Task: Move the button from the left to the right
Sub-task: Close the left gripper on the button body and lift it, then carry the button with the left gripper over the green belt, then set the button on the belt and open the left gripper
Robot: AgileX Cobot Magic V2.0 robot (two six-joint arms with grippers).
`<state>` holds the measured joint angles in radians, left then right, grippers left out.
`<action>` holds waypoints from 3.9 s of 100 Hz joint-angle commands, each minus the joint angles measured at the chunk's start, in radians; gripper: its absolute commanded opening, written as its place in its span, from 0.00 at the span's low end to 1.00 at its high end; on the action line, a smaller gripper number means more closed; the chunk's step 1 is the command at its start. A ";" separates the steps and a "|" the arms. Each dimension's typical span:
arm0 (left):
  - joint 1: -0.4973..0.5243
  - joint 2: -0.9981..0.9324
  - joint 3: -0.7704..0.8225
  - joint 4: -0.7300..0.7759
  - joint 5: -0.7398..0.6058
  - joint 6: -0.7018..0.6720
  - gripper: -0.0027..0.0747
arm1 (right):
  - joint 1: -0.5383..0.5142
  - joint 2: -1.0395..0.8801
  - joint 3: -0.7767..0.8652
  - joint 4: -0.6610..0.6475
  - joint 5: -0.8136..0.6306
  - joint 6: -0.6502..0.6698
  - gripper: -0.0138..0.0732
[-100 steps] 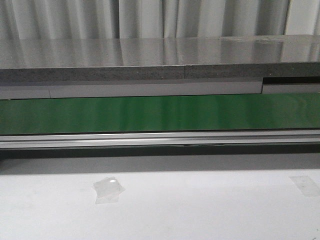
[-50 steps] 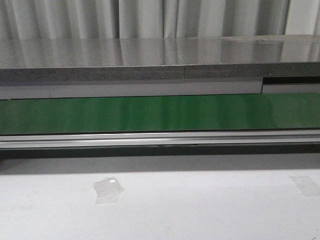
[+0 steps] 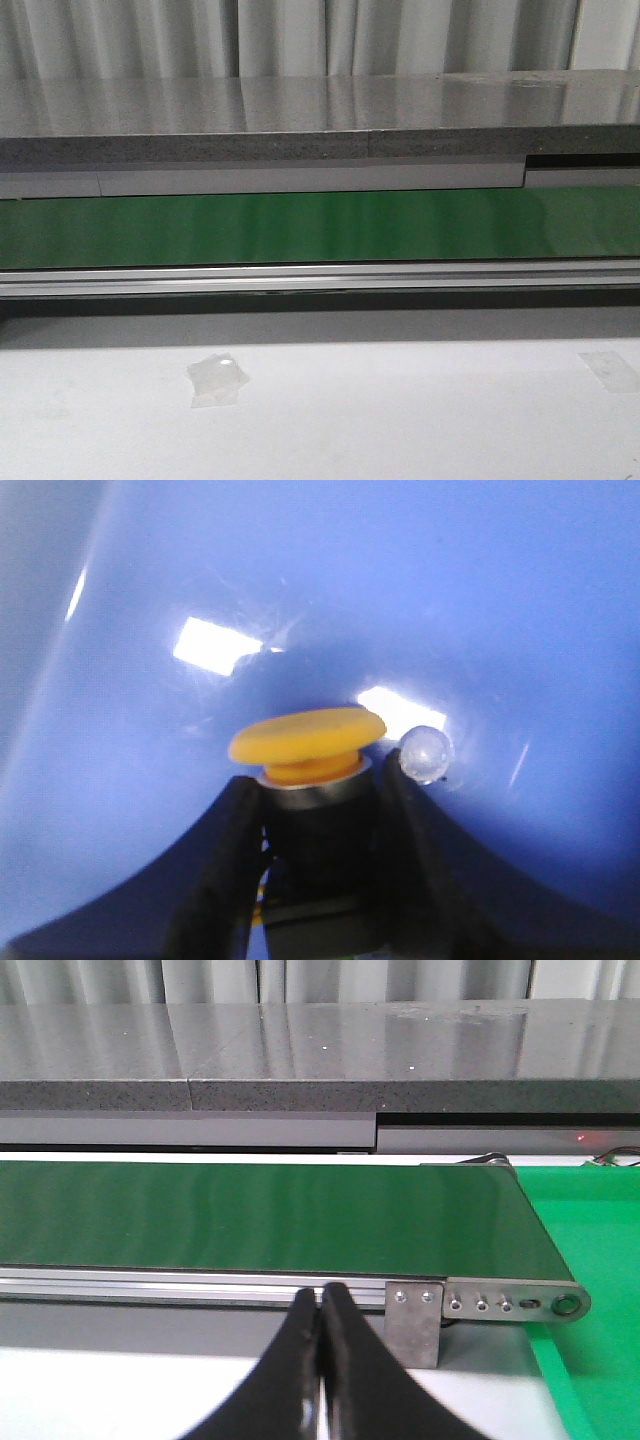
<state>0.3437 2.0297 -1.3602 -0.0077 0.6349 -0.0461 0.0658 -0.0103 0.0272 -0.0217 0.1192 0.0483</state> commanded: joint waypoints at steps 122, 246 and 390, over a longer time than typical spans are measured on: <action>-0.144 -0.262 -0.133 -0.085 0.303 0.320 0.18 | -0.001 -0.018 -0.015 -0.004 -0.084 -0.004 0.08; -0.201 -0.247 -0.141 -0.158 0.340 0.398 0.65 | -0.001 -0.018 -0.015 -0.004 -0.084 -0.004 0.08; -0.219 -1.516 0.743 -0.712 -0.260 0.757 0.65 | -0.001 -0.018 -0.015 -0.004 -0.084 -0.004 0.08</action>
<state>0.1440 0.5688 -0.6446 -0.6223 0.4475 0.6560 0.0658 -0.0103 0.0272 -0.0217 0.1192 0.0483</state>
